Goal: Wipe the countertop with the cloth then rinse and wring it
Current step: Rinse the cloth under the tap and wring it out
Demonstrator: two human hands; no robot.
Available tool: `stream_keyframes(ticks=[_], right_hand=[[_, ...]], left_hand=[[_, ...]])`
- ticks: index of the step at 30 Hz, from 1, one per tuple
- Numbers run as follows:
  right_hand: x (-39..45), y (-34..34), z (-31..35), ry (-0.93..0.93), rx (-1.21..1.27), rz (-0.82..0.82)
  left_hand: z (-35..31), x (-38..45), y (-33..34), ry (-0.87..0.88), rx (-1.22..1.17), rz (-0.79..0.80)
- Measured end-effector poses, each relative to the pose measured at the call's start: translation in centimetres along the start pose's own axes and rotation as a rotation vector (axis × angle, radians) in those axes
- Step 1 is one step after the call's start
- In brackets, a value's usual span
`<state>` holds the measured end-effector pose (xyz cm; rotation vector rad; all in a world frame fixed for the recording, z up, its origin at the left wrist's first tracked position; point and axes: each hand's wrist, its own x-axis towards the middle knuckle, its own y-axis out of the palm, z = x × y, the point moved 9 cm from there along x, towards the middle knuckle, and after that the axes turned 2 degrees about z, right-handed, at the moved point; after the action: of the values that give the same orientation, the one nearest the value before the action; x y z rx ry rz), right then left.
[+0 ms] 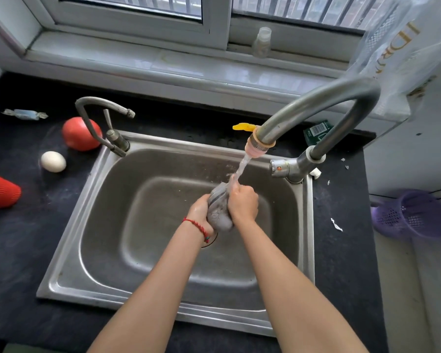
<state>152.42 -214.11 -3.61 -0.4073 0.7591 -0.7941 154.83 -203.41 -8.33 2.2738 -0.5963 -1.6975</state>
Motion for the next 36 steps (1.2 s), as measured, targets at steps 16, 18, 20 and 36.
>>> stream_keyframes(ticks=[16,18,20,36], right_hand=[[-1.5,-0.2,-1.1,-0.072,0.314,0.15],[-1.9,1.1,-2.2,0.02,0.414,0.249],[-2.4,2.7,-3.1,0.136,0.576,0.373],[-0.7,1.1,-1.0,-0.231,-0.021,0.112]], left_hand=[[-1.0,0.0,-0.7,0.158,0.089,-0.179],[-1.4,0.1,-1.3,0.239,0.151,-0.264],[-2.1,0.2,-1.8,0.312,0.232,-0.343],[-3.7,1.5,-2.7,0.233,0.33,-0.187]])
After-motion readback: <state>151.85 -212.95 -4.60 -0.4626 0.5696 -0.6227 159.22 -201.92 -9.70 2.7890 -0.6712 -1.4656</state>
